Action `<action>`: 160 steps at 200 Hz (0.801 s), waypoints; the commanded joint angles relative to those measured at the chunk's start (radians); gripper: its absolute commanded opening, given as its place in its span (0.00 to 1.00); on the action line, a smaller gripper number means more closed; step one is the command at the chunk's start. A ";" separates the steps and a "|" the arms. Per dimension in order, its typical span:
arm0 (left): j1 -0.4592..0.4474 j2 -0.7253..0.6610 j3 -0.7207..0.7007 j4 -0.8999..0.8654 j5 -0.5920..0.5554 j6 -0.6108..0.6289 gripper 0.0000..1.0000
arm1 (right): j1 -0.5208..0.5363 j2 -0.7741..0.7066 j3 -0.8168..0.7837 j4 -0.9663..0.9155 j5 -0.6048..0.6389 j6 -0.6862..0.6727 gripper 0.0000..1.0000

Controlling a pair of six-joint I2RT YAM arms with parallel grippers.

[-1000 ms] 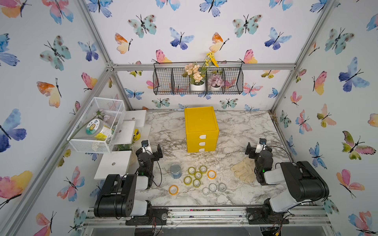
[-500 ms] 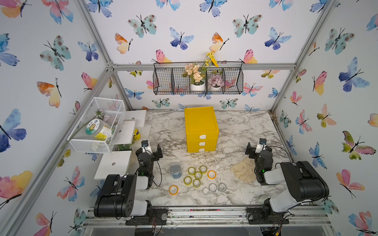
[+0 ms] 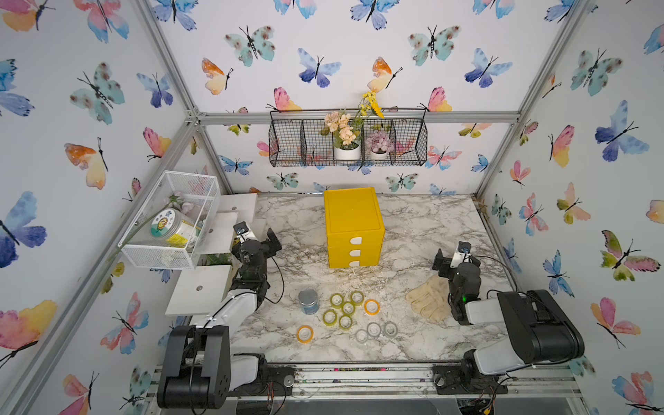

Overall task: Place the transparent tape into the drawer according to color
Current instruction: Adjust the storage box at the center of the board.

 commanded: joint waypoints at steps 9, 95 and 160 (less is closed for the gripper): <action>0.025 0.020 0.107 -0.244 -0.031 -0.176 0.99 | -0.001 -0.088 0.076 -0.229 0.169 0.104 0.98; 0.046 -0.136 0.066 -0.088 0.463 -0.228 0.99 | -0.014 -0.149 0.148 -0.449 0.036 0.612 0.92; 0.039 -0.254 0.084 -0.093 0.644 -0.325 0.99 | -0.013 -0.203 0.266 -0.700 -0.368 0.620 0.89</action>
